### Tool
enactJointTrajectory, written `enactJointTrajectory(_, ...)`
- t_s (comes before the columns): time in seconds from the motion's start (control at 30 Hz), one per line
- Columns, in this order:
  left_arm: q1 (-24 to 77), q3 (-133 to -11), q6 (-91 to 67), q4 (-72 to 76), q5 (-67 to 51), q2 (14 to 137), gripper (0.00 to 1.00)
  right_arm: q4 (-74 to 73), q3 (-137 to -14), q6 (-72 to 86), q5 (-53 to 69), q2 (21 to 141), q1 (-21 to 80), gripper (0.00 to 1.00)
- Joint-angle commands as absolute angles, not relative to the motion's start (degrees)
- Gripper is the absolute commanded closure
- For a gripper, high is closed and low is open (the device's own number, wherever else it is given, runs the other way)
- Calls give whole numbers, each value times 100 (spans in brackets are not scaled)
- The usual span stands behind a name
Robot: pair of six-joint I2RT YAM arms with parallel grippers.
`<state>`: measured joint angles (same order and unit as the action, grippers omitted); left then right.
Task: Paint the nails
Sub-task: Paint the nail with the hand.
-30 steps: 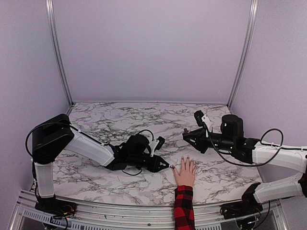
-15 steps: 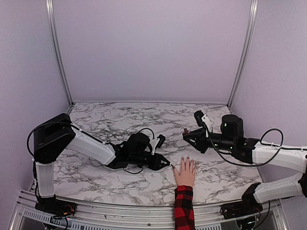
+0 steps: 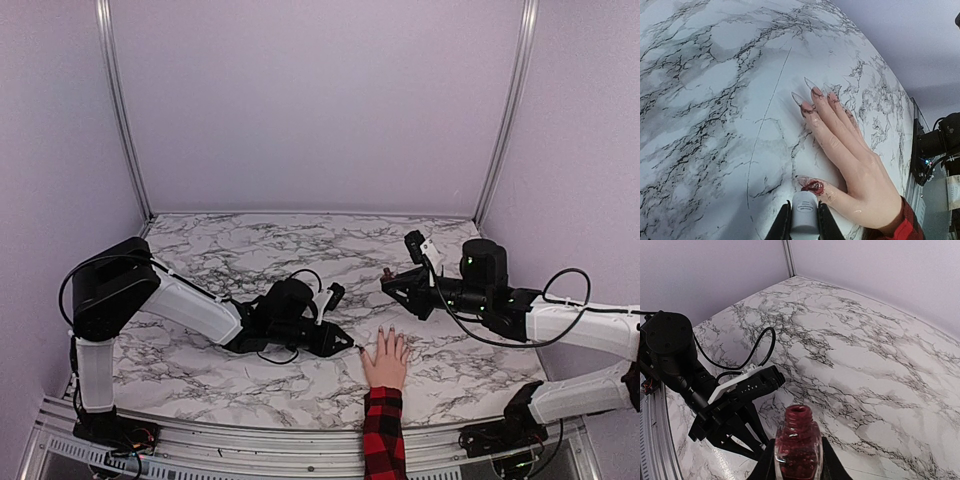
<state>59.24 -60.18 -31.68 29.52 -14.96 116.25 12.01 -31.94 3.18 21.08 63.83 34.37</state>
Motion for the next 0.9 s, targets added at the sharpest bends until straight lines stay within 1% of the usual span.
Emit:
enactJointTrajectory(0.0,5897,-6126,-3134,2892,-1499,11724,100,1410,-3182,286,2065,6337,3403,100)
enactJointTrajectory(0.87,5837,-6195,-3138,2821,-1347,11746,100,1414,-3173,290,2040,6346,3402,100)
